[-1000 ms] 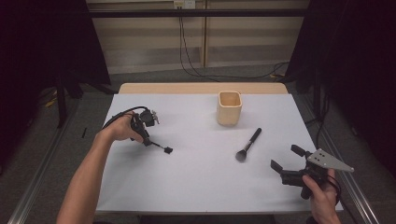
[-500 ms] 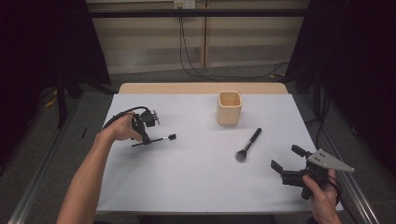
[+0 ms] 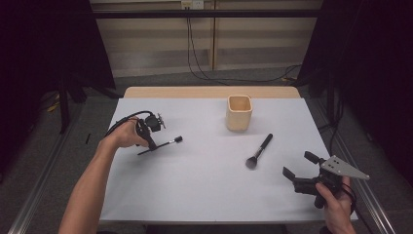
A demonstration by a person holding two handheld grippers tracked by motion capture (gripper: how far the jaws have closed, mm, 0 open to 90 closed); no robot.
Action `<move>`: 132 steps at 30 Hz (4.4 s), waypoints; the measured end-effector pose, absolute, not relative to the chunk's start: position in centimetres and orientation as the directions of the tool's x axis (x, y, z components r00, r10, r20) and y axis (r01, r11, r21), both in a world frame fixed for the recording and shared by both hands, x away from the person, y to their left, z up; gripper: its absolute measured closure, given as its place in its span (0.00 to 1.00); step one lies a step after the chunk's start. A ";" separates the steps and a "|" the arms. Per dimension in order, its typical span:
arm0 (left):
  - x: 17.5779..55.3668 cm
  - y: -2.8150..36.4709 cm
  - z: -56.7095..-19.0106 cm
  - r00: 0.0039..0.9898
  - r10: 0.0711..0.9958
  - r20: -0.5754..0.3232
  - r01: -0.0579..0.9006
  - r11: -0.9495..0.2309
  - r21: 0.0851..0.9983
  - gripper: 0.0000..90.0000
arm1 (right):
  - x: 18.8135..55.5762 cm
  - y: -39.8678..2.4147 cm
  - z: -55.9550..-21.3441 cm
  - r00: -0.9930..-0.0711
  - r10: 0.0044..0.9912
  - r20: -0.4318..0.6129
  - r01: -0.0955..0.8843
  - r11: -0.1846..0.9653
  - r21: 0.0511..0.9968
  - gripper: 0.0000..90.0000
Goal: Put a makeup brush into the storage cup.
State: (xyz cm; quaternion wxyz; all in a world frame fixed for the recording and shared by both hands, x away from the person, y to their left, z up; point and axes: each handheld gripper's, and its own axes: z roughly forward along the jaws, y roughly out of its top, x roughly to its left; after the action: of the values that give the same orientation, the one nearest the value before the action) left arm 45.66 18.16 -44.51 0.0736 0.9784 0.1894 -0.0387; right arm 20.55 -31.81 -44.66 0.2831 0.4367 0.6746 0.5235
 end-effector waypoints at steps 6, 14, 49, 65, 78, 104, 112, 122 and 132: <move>45.6 19.4 -44.4 0.909 0.403 -0.109 0.417 -0.893 0.171 0.95 | 20.6 -31.7 -44.7 -0.463 0.883 0.075 0.293 0.073 0.953 0.00; 45.4 21.1 -43.5 0.870 0.463 -0.169 0.493 -0.823 0.281 0.95 | 20.7 -31.6 -44.7 -0.463 0.883 0.079 0.298 0.071 0.952 0.00; 39.9 23.7 -42.7 0.797 0.554 -0.243 0.522 -0.428 0.738 0.95 | 20.9 -31.3 -44.8 -0.470 0.879 0.076 0.301 0.078 0.950 0.00; 37.7 21.8 -42.2 0.781 0.598 -0.182 0.423 -0.293 0.857 0.95 | 20.7 -31.2 -44.7 -0.469 0.880 0.077 0.302 0.078 0.950 0.00; 35.7 21.1 -42.3 0.795 0.581 -0.176 0.365 -0.226 0.903 0.95 | 20.7 -30.9 -44.7 -0.490 0.868 0.080 0.298 0.081 0.951 0.00; 32.2 16.2 -41.4 0.850 0.501 -0.163 0.306 -0.218 0.927 0.95 | 22.4 -27.2 -43.0 -0.617 0.782 0.090 0.273 0.106 0.956 0.00; 31.7 14.4 -41.2 0.863 0.477 -0.165 0.296 -0.212 0.931 0.95 | 23.5 -24.9 -40.7 -0.705 0.706 0.067 0.228 0.137 0.964 0.00; 31.2 11.9 -41.4 0.883 0.437 -0.170 0.292 -0.228 0.929 0.95 | 25.1 -22.1 -39.6 -0.759 0.648 0.066 0.183 0.115 0.976 0.00; 31.9 10.1 -40.8 0.894 0.411 -0.178 0.281 -0.206 0.937 0.95 | 27.5 -19.6 -38.5 -0.794 0.603 0.079 0.184 0.114 0.976 0.00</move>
State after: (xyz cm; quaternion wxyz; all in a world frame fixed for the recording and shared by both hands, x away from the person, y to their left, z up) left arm 31.87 10.11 -40.77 0.5890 0.7747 0.2235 0.0551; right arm 27.49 -19.60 -38.48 0.1722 0.2709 0.7262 0.6080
